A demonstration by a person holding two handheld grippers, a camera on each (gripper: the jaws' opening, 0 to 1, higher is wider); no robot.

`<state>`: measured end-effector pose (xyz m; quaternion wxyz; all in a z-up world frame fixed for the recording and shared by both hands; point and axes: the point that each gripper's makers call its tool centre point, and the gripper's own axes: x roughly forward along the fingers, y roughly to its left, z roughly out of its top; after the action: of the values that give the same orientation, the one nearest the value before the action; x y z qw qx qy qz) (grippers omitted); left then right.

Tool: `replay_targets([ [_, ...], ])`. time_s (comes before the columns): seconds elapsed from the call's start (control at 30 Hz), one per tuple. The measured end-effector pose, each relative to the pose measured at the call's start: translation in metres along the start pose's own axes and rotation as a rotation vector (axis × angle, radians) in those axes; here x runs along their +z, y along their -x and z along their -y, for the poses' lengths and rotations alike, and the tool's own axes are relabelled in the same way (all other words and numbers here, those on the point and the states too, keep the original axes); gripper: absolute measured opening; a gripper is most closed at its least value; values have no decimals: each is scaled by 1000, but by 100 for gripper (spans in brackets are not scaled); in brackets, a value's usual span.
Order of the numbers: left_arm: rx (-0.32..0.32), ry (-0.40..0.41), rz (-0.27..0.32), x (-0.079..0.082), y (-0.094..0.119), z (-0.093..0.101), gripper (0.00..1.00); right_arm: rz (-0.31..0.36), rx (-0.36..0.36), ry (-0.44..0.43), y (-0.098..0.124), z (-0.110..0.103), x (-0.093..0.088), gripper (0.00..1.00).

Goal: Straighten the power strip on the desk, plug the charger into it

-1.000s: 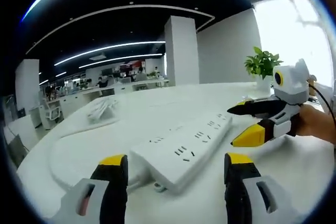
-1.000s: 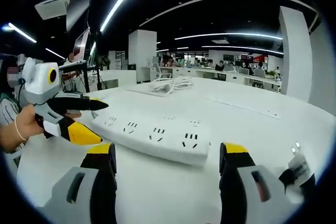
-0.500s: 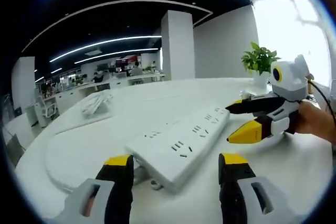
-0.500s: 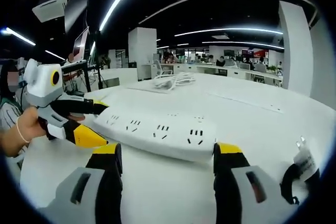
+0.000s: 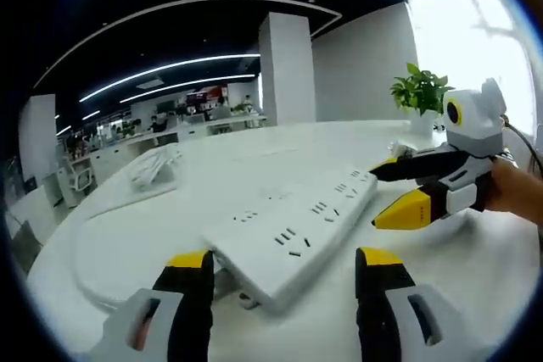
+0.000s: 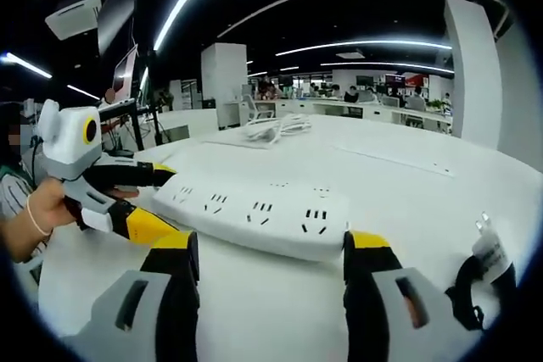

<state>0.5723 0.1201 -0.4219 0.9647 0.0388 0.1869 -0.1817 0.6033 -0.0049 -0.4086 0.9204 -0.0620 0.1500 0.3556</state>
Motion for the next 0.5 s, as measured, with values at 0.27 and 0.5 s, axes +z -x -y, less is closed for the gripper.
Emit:
replay_targets([
  [0.27, 24, -17, 3, -2, 4, -4, 56, -17, -57, 32, 5, 5, -4, 56],
  [0.5, 7, -23, -3, -3, 4, -4, 55, 12, -112, -6, 7, 22, -4, 37],
])
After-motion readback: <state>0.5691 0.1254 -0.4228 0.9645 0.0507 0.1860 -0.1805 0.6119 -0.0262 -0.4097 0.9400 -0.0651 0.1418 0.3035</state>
